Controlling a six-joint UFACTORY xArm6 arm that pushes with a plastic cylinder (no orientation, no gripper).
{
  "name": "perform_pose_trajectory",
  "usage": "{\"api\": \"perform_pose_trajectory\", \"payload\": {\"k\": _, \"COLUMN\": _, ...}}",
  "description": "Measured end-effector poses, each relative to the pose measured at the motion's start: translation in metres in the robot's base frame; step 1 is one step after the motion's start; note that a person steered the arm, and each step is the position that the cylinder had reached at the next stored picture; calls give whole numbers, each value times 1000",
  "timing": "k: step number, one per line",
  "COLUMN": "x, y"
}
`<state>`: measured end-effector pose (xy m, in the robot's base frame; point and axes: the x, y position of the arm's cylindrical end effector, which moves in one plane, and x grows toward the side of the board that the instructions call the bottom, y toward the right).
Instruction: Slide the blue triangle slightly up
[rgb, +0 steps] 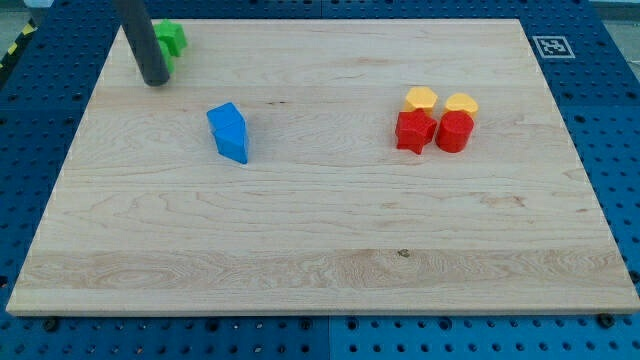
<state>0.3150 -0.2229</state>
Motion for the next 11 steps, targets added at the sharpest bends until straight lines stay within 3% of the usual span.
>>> {"api": "perform_pose_trajectory", "payload": {"k": 2, "x": 0, "y": 0}}
{"api": "perform_pose_trajectory", "payload": {"k": 4, "x": 77, "y": 1}}
{"api": "perform_pose_trajectory", "payload": {"k": 6, "x": 141, "y": 53}}
{"api": "perform_pose_trajectory", "payload": {"k": 8, "x": 148, "y": 125}}
{"api": "perform_pose_trajectory", "payload": {"k": 11, "x": 125, "y": 125}}
